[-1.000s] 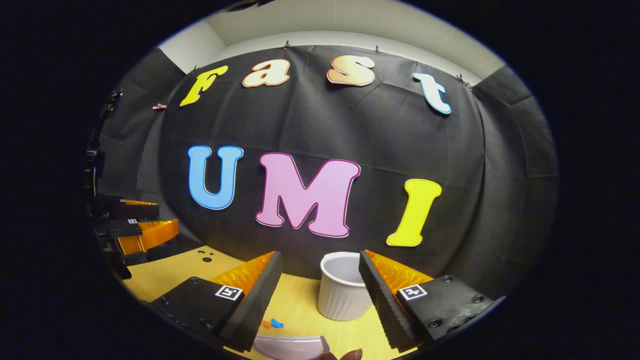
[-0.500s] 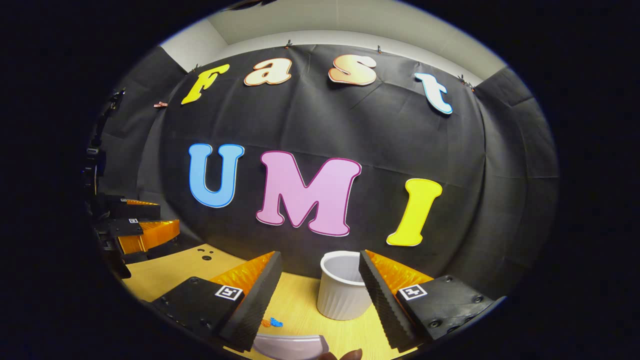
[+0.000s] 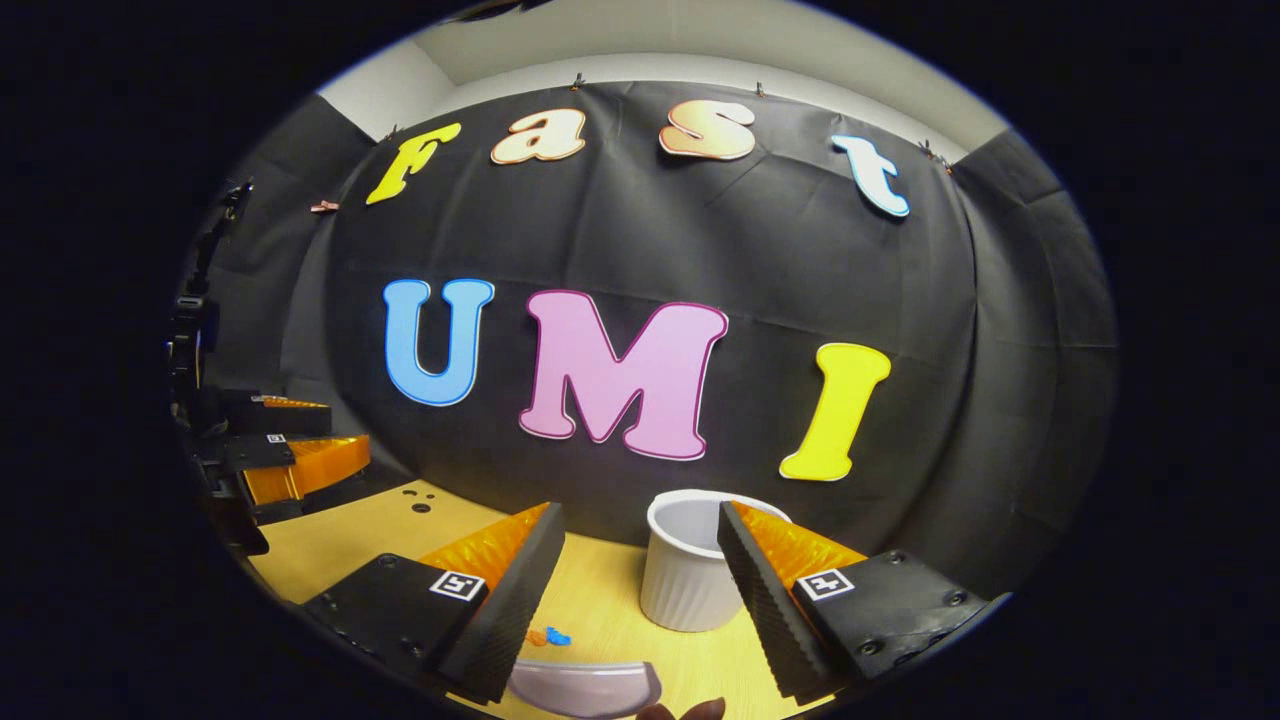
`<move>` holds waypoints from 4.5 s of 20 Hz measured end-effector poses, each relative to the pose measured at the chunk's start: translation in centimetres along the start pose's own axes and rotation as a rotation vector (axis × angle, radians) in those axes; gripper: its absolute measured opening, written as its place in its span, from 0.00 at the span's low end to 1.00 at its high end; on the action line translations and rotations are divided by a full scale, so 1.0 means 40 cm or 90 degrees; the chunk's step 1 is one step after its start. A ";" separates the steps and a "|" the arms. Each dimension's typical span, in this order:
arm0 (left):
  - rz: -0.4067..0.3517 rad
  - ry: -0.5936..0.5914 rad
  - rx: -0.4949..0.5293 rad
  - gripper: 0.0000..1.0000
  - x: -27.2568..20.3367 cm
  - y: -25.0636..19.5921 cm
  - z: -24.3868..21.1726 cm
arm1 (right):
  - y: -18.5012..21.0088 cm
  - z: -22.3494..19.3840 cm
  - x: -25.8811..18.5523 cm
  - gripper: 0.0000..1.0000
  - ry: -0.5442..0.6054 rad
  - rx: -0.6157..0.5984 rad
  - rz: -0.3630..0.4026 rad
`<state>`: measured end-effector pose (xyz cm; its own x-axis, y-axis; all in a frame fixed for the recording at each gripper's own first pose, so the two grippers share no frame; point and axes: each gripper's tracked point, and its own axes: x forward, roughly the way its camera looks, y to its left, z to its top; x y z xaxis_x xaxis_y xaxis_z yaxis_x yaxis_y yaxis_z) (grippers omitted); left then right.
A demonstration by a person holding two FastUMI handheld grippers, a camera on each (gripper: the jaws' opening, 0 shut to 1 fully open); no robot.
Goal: Pick up the small broom and dustpan from the desktop, sweep the trash into the dustpan with the broom, and then empty the trash into the garbage bin.
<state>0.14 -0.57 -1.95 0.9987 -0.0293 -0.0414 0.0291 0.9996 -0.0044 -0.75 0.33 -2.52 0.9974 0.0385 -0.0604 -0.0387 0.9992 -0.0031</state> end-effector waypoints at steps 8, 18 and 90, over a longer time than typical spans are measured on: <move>-0.007 0.015 0.018 0.95 -0.002 -0.006 -0.032 | 0.007 -0.224 -0.092 0.97 0.151 -0.011 0.060; 0.000 0.012 0.036 0.95 -0.013 -0.001 -0.035 | 0.053 -0.579 -0.222 0.97 0.371 -0.009 0.126; -0.088 0.682 0.008 0.73 -0.084 0.013 -0.991 | 0.065 -0.871 -0.387 0.37 0.728 0.004 0.136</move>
<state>-4.85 -0.10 -41.41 0.4313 -0.1241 -0.8936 0.1458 0.9871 -0.0667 -18.41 2.16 -36.38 0.3348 0.1822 -0.9245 -0.1968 0.9730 0.1205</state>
